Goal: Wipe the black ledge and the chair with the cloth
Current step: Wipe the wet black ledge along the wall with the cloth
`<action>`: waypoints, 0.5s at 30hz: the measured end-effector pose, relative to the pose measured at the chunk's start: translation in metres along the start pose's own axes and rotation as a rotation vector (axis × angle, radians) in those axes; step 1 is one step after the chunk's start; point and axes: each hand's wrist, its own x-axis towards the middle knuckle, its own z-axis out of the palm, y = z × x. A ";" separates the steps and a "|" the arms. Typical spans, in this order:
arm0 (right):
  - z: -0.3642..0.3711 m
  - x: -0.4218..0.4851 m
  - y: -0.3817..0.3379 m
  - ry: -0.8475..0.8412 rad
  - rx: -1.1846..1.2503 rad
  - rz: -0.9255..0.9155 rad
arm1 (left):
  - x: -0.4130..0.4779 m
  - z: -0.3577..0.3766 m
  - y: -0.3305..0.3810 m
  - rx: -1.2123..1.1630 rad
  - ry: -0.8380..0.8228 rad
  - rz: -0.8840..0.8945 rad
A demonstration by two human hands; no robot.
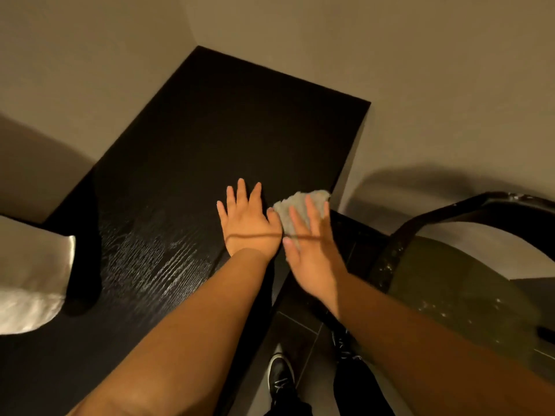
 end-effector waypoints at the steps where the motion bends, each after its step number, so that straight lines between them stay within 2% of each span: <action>1: 0.005 -0.018 -0.004 -0.048 -0.029 -0.010 | -0.005 -0.001 -0.006 0.012 -0.020 0.068; 4: 0.002 -0.051 -0.010 -0.118 -0.052 -0.052 | -0.028 -0.006 -0.028 0.059 -0.098 0.250; 7: -0.018 -0.073 -0.009 -0.144 0.016 -0.020 | -0.064 -0.007 -0.043 0.095 -0.137 0.324; 10: -0.048 -0.099 -0.001 -0.129 0.085 0.164 | -0.088 -0.007 -0.048 0.161 -0.171 0.334; 13: -0.064 -0.134 0.019 -0.113 -0.090 0.278 | -0.087 -0.011 -0.041 0.184 -0.247 0.379; 15: -0.064 -0.156 0.036 -0.102 -0.183 0.372 | -0.083 -0.007 -0.028 0.223 -0.298 0.469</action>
